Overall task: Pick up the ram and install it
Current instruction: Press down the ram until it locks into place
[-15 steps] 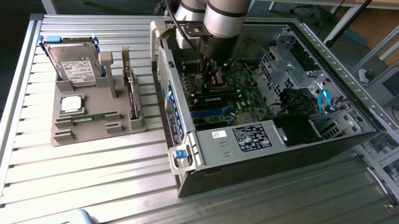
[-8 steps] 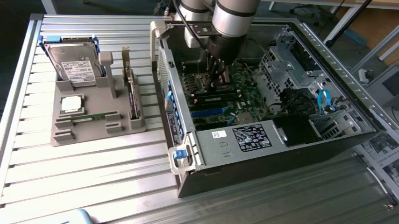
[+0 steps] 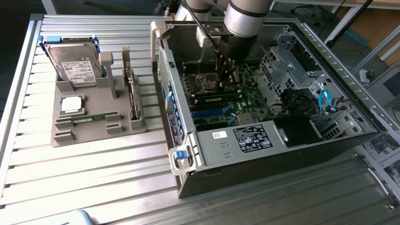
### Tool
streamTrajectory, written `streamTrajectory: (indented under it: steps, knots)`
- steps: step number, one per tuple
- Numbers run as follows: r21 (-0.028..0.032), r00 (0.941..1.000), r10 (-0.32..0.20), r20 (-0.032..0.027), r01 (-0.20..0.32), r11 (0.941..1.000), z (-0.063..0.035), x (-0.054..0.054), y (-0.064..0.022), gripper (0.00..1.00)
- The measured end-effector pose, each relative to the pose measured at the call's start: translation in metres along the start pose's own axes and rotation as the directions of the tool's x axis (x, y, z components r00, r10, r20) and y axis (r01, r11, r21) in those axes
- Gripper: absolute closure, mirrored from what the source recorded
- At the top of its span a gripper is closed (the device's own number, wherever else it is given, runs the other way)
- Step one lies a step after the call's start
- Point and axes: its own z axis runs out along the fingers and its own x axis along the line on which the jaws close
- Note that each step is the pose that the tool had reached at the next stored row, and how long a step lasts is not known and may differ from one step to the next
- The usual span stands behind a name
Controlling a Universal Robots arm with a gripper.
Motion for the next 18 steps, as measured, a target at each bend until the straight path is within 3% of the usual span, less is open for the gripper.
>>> streamTrajectory:
  steps: [18]
  knots:
    - [-0.0075,1.0,0.0,-0.0001,0.0,1.0,-0.0003,0.0,-0.0232,0.89]
